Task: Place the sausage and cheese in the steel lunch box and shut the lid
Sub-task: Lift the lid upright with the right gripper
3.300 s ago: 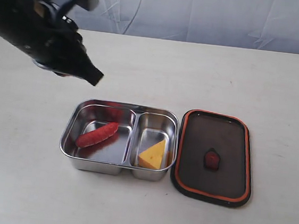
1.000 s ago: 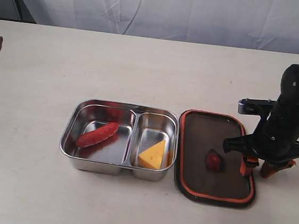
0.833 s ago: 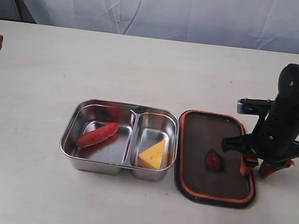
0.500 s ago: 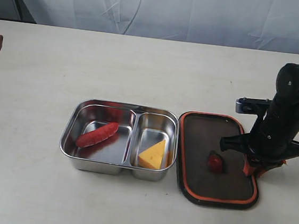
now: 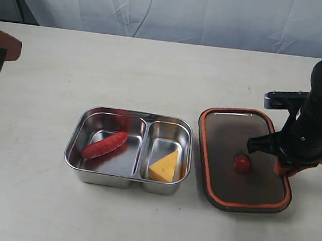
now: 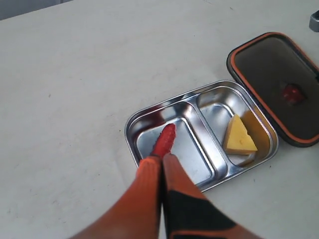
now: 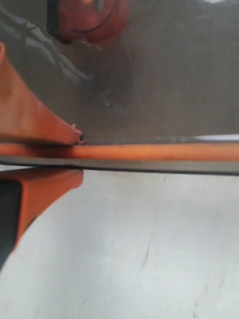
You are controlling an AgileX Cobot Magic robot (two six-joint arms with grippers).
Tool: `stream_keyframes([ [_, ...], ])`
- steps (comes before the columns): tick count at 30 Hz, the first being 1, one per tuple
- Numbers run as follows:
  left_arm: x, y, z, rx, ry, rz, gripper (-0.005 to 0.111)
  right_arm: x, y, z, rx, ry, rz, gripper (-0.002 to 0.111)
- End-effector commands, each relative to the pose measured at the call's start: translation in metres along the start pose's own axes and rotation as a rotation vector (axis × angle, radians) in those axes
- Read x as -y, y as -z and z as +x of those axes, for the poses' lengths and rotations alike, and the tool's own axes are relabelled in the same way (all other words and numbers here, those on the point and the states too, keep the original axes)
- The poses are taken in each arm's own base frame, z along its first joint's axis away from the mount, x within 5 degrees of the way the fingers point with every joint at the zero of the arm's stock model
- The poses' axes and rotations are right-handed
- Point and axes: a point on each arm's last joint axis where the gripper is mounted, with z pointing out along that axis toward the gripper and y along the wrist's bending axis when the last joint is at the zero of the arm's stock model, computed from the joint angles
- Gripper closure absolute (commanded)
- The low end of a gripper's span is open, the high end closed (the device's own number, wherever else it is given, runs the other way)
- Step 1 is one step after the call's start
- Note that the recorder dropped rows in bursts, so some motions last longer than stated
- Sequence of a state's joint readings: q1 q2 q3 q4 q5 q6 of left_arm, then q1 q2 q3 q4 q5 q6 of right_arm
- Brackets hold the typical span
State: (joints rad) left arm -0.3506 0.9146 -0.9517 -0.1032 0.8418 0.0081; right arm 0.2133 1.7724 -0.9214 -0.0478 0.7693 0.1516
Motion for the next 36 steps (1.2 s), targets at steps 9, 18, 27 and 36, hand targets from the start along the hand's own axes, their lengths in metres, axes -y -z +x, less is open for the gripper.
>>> stream_keyframes([
  [9,0.003,-0.016,-0.004,-0.007,0.086,0.043,0.101,0.004,0.060,0.004,0.245,-0.026,-0.022,0.109],
  [18,0.012,-0.015,-0.012,0.068,0.206,0.158,0.074,0.006,0.103,0.016,0.412,-0.023,-0.057,0.109],
  [27,0.025,-0.013,-0.022,0.150,0.262,0.324,0.071,-0.012,0.135,0.026,0.546,0.042,-0.291,0.109],
  [36,0.032,-0.031,-0.025,0.082,0.329,0.415,0.050,-0.022,0.141,0.030,0.552,0.099,-0.400,0.109],
])
